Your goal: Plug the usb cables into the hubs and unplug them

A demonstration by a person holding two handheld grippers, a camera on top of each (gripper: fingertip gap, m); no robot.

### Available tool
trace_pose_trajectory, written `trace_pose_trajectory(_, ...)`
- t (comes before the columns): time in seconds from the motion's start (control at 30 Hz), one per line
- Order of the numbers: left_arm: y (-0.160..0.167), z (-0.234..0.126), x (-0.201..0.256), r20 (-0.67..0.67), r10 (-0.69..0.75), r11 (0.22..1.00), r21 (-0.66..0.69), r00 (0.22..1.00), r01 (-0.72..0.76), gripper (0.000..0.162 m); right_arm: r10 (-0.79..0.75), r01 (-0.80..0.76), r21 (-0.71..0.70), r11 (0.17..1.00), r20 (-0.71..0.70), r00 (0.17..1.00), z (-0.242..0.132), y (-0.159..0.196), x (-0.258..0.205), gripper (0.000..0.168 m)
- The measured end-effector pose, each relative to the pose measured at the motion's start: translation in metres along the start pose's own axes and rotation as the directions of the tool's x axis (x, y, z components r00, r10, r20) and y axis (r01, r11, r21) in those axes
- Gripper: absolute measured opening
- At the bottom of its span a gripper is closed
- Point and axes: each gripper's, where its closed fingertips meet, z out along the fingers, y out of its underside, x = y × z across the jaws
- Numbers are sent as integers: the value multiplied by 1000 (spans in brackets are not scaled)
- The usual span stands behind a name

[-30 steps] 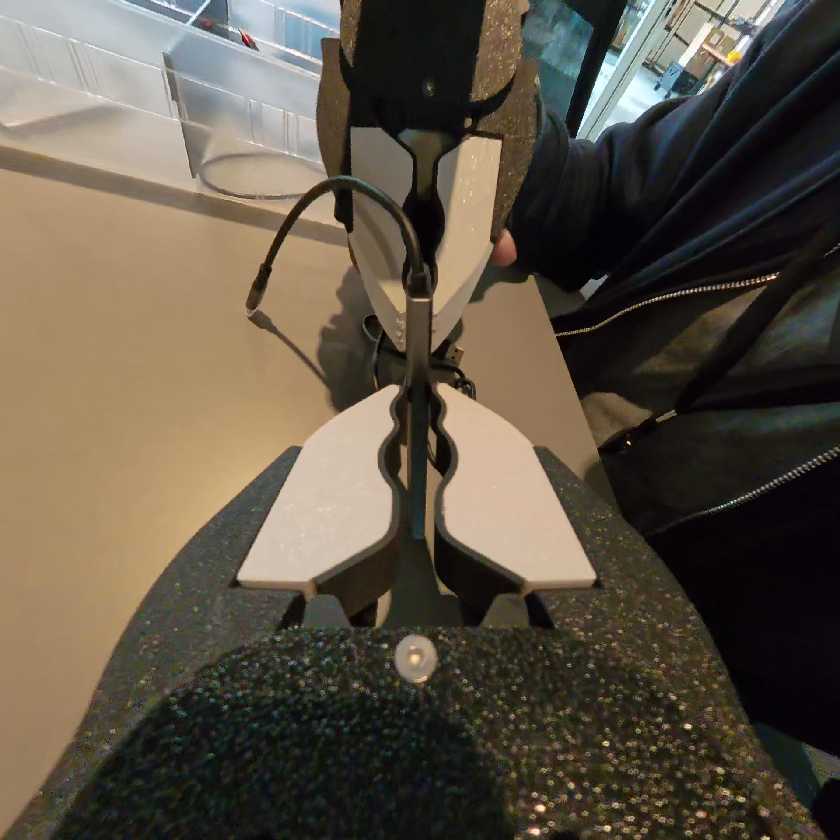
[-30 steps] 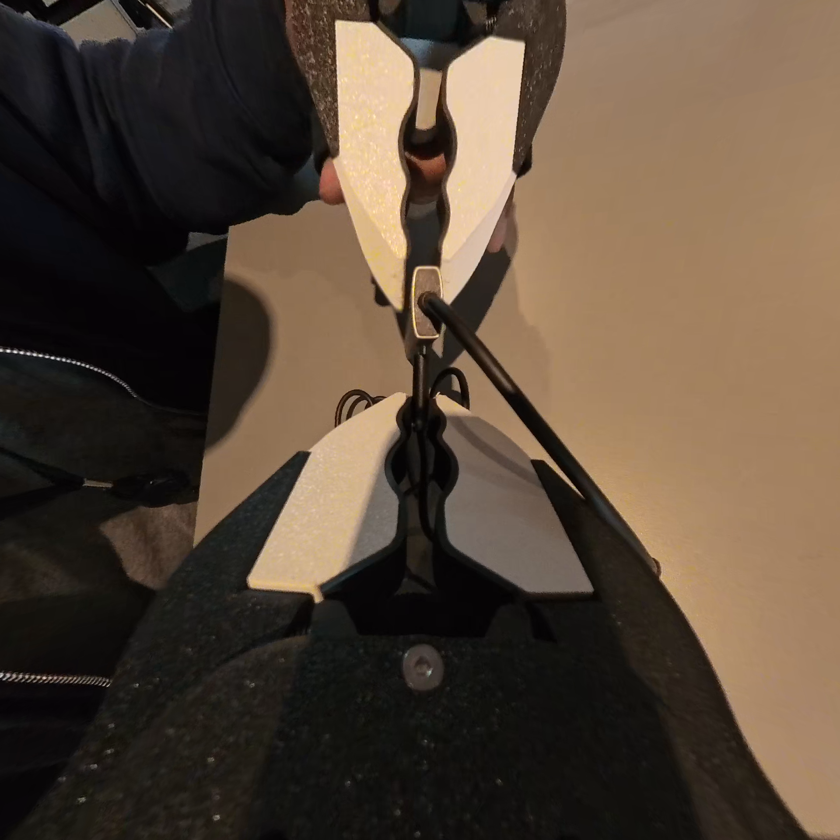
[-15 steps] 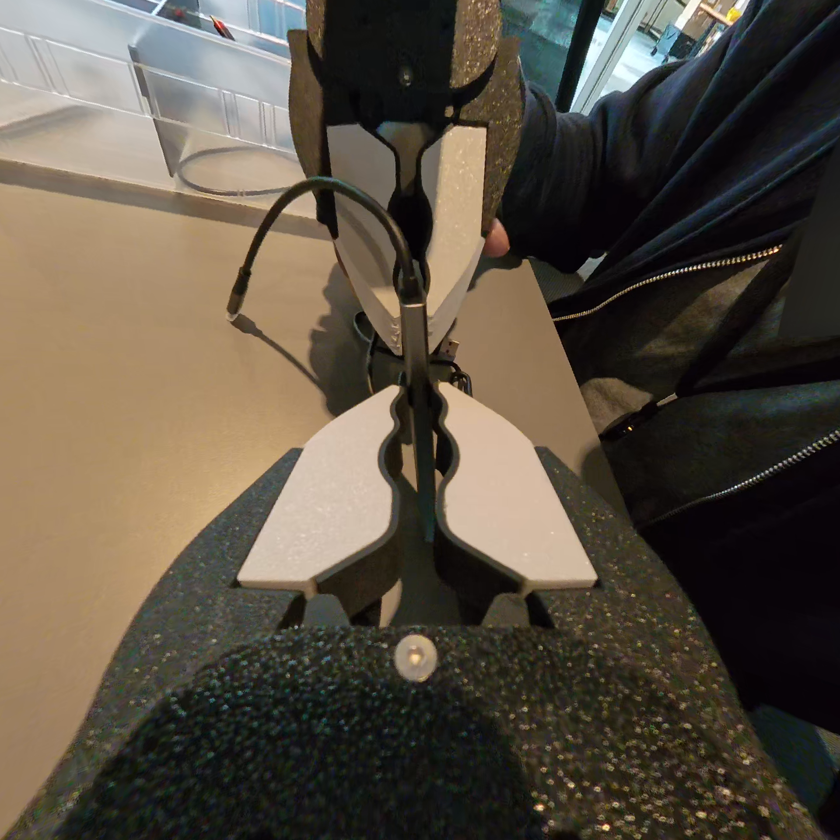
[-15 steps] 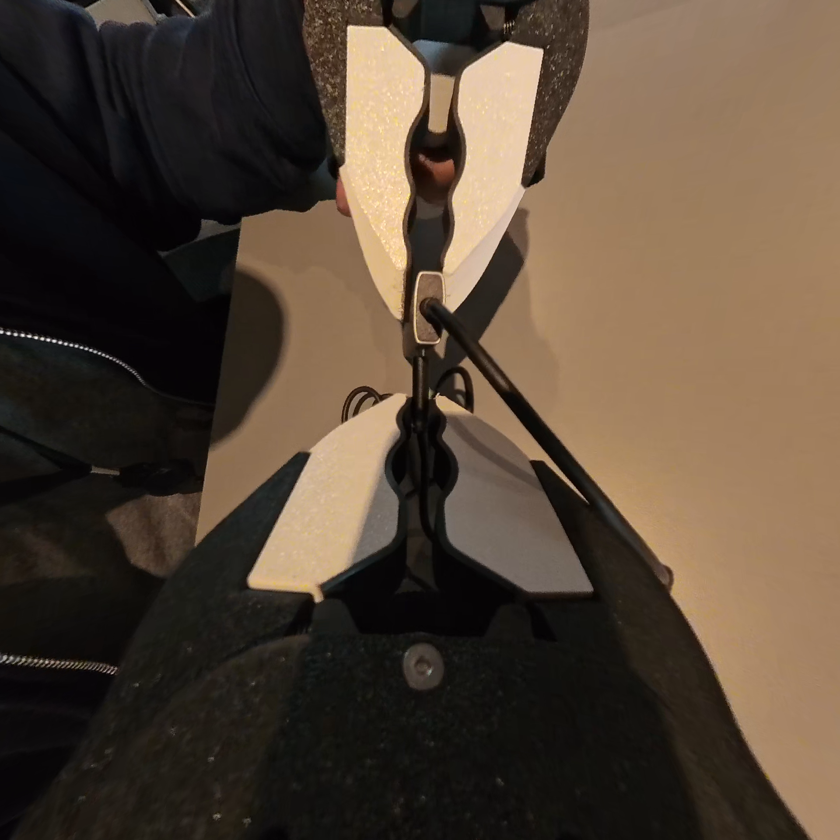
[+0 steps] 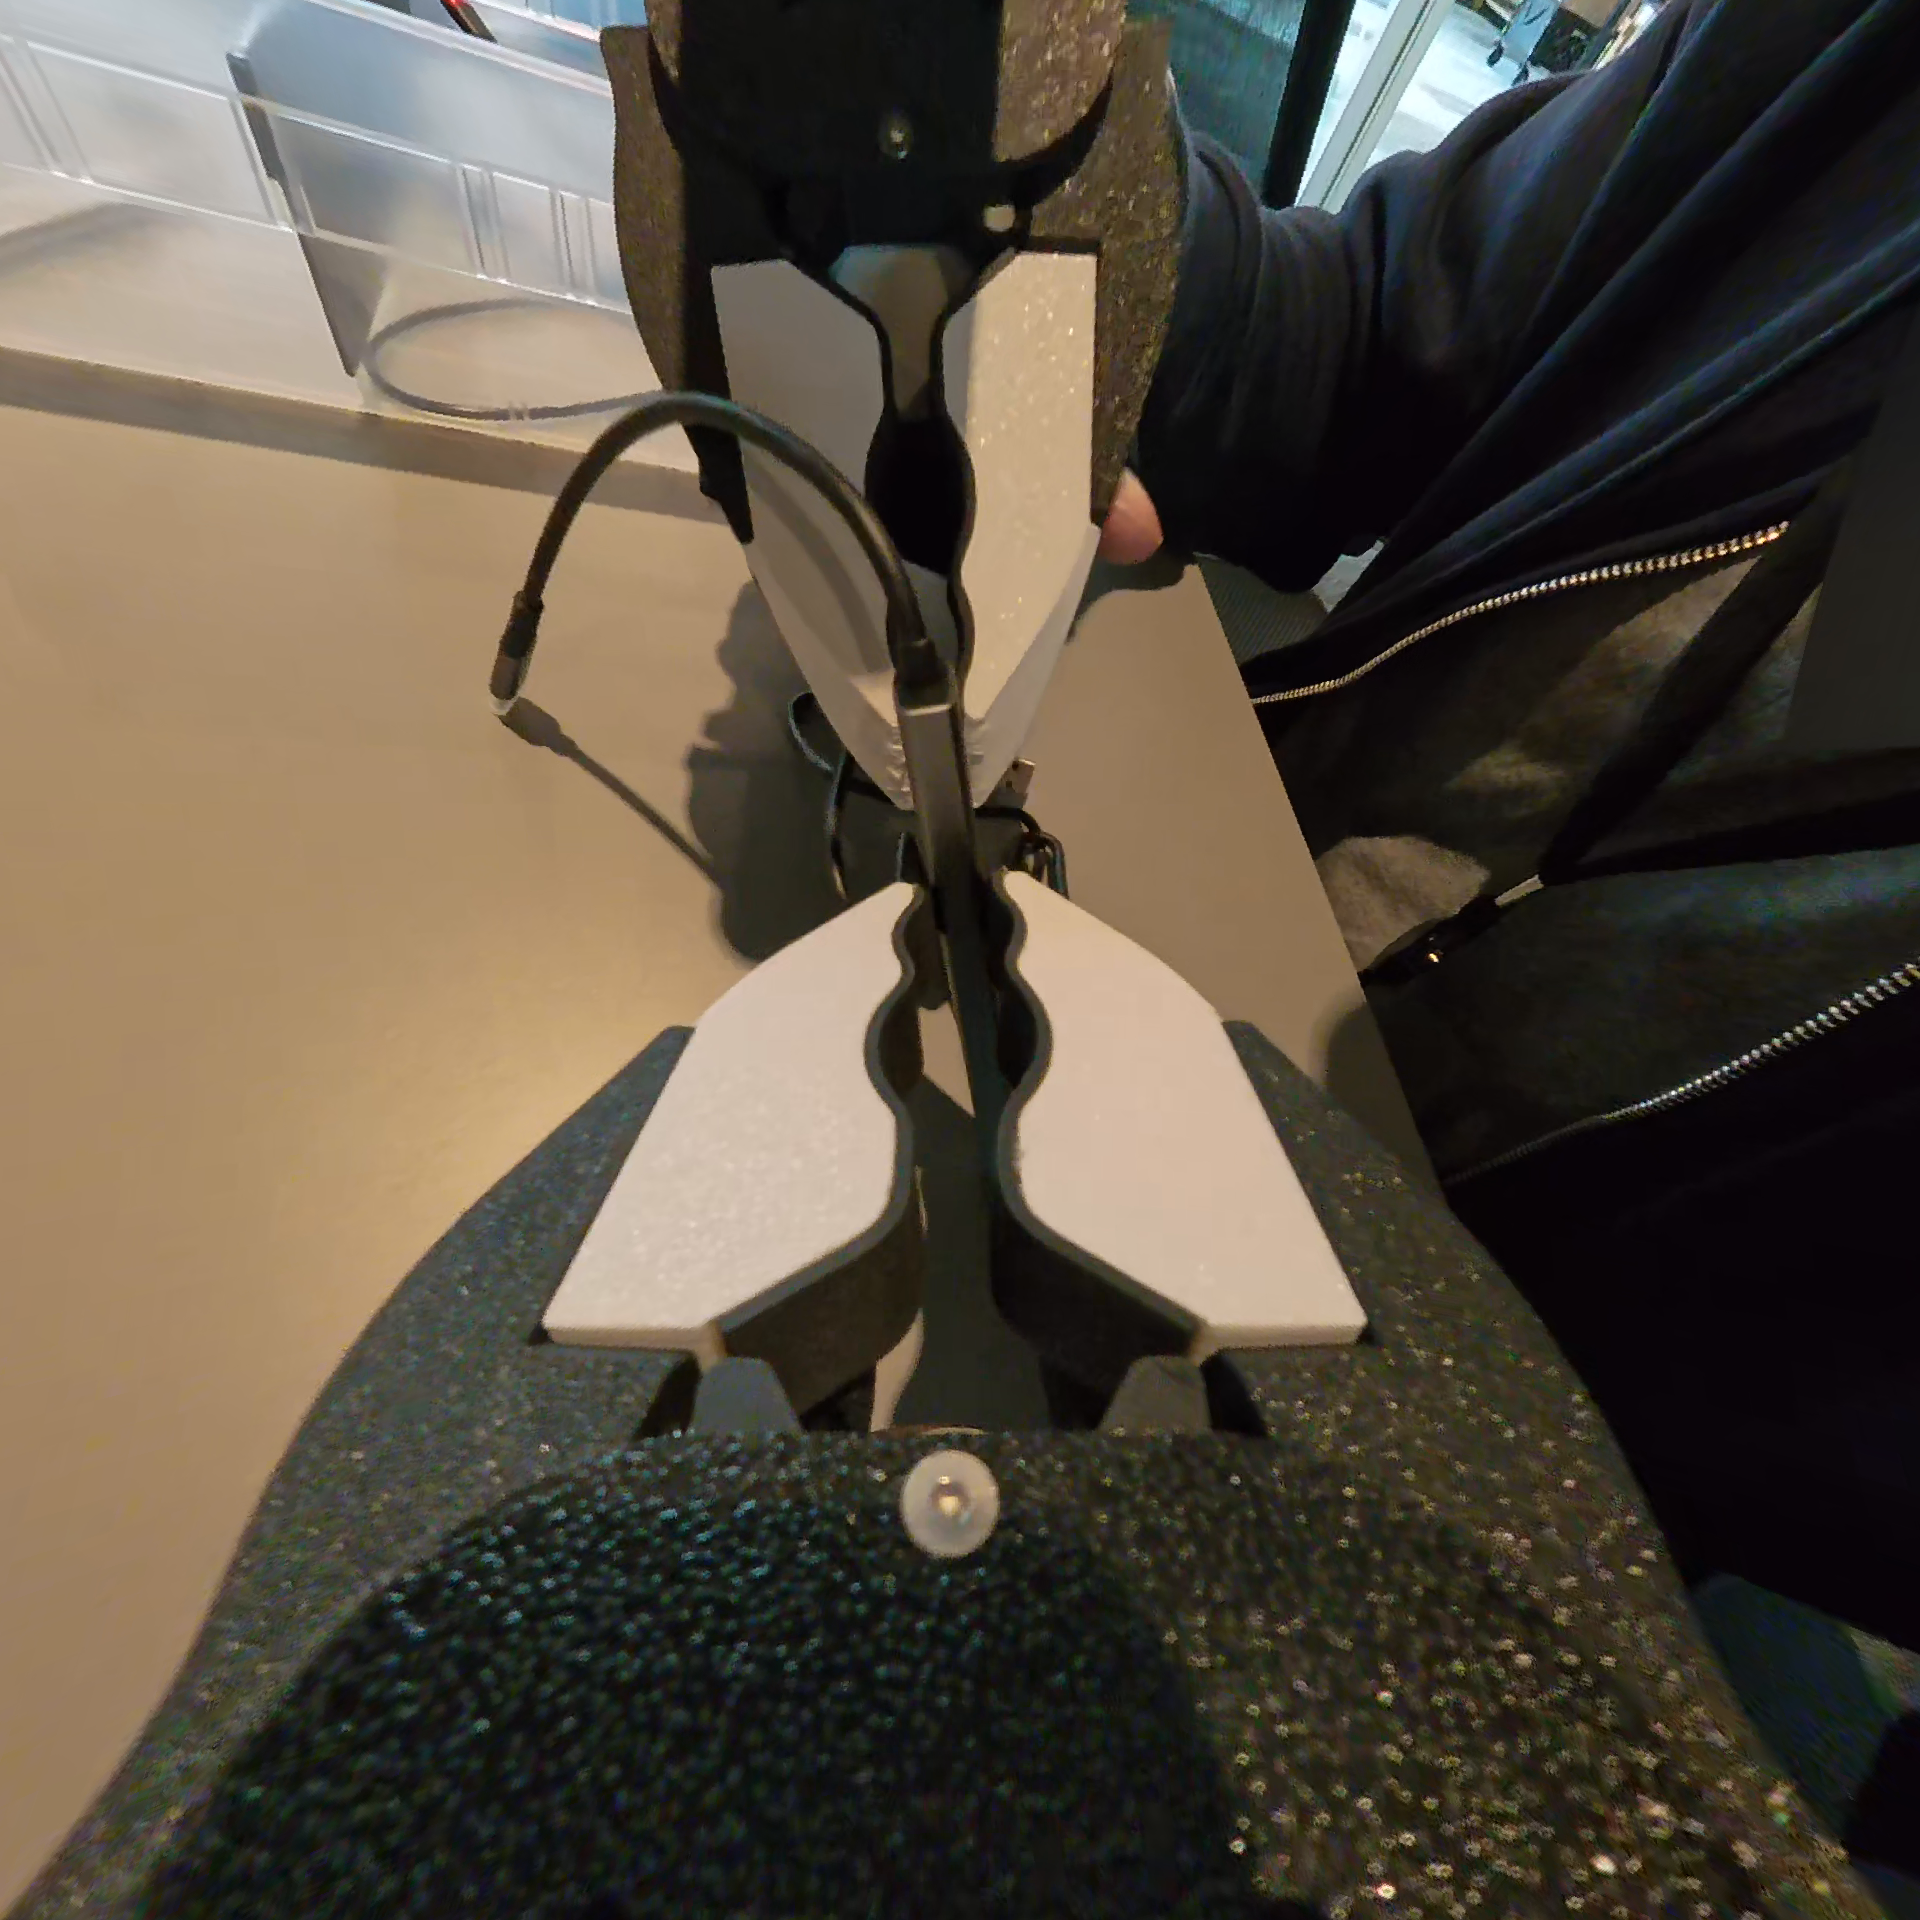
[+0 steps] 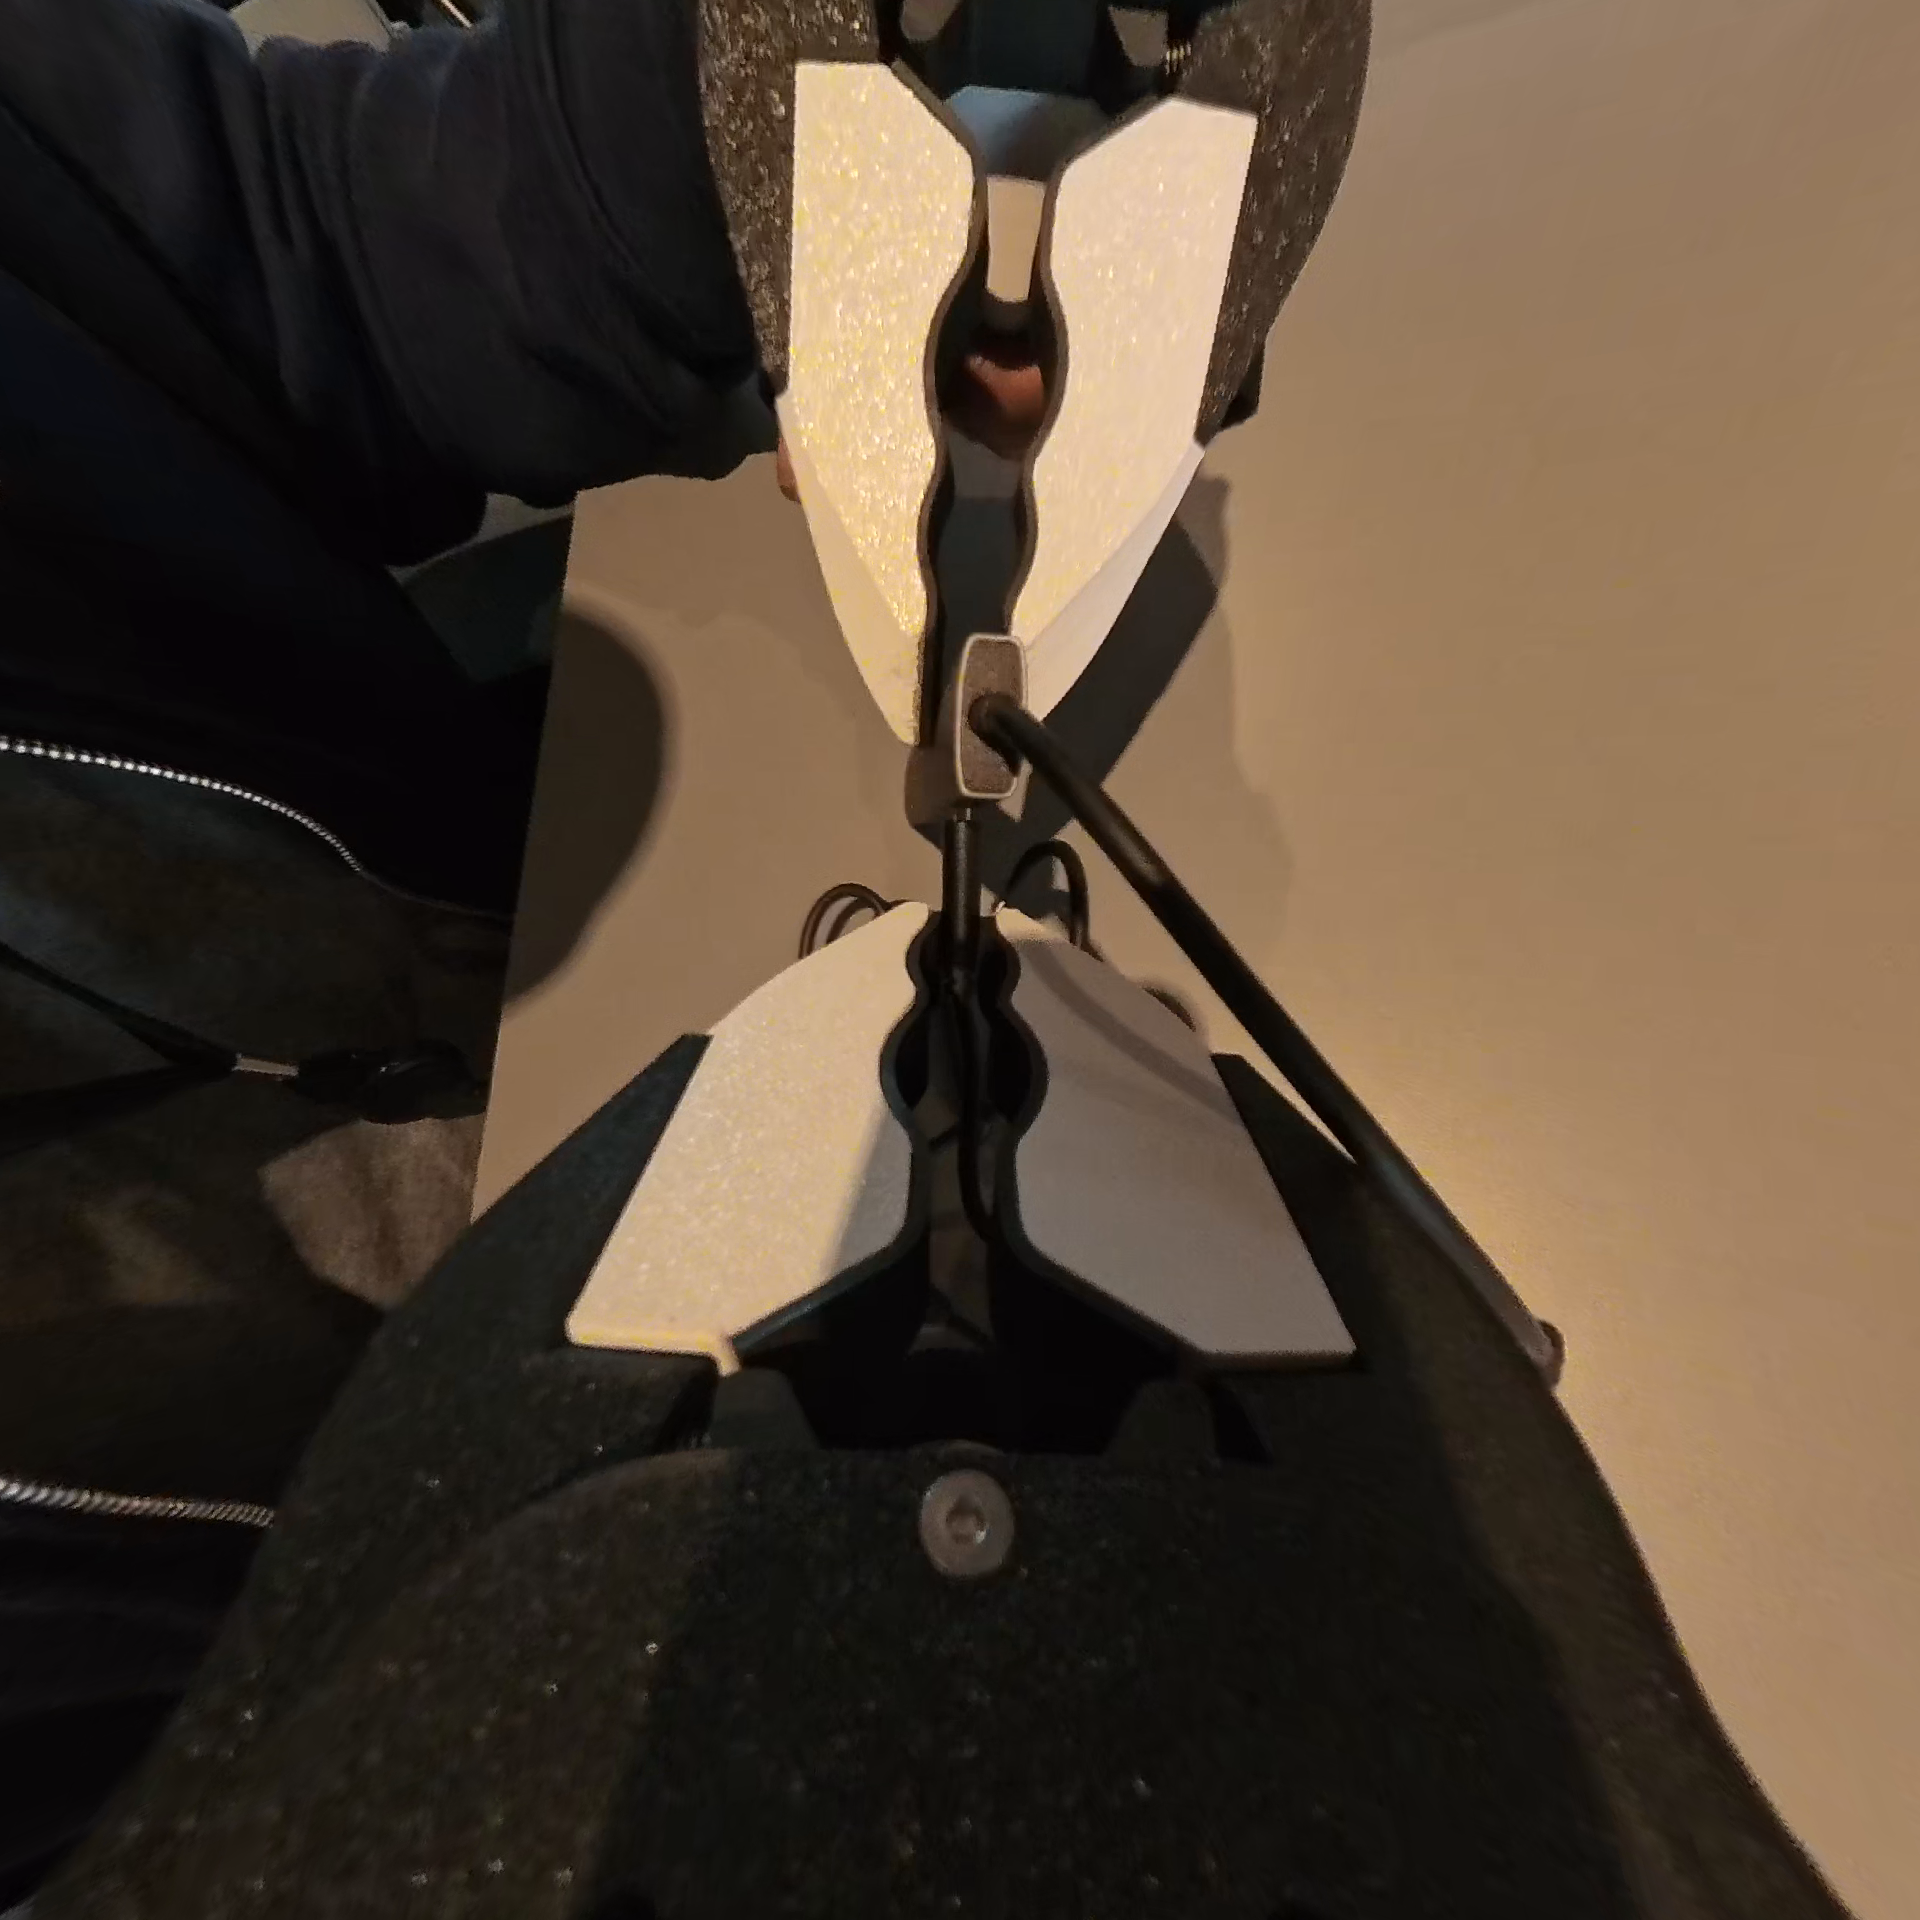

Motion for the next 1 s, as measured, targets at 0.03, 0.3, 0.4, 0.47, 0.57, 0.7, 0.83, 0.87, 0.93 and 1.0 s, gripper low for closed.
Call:
trace_pose_trajectory(0.03,0,0,-1,5,2,1000,-1,1000,-2,10,-2,2,-1,1000,-3,1000,0,0,0,5)
trace_pose_trajectory(0.3,-3,-4,-9,-3,-55,996,77,998,55,9,19,-16,74,997,-38,999,-2,-6,9,6)
trace_pose_trajectory(0.4,-8,-7,-14,-32,-109,982,152,994,112,9,63,-50,142,989,-92,994,-8,-12,20,23)
trace_pose_trajectory(0.47,-15,-14,-21,-45,-159,959,230,986,166,9,101,-81,170,982,-112,989,-16,-12,27,35)
trace_pose_trajectory(0.57,-26,-28,-32,-70,-232,900,363,970,241,9,176,-134,320,938,-104,979,-38,-29,32,38)
trace_pose_trajectory(0.7,-37,-42,-46,-66,-295,817,499,953,288,9,200,-52,629,776,-167,966,-83,-69,34,24)
trace_pose_trajectory(0.83,-44,-56,-61,-62,-356,715,624,933,314,9,141,-39,593,804,-127,982,-74,-72,11,13)
trace_pose_trajectory(0.87,-46,-58,-61,-76,-357,689,652,931,317,9,162,-83,526,847,-107,981,-58,-64,12,20)
trace_pose_trajectory(0.93,-53,-61,-60,-118,-347,639,696,930,327,9,234,-128,496,859,-159,959,-38,-53,28,26)
trace_pose_trajectory(1.0,-57,-58,-54,-161,-330,622,704,930,343,9,292,-143,611,778,-150,945,-42,-60,40,26)
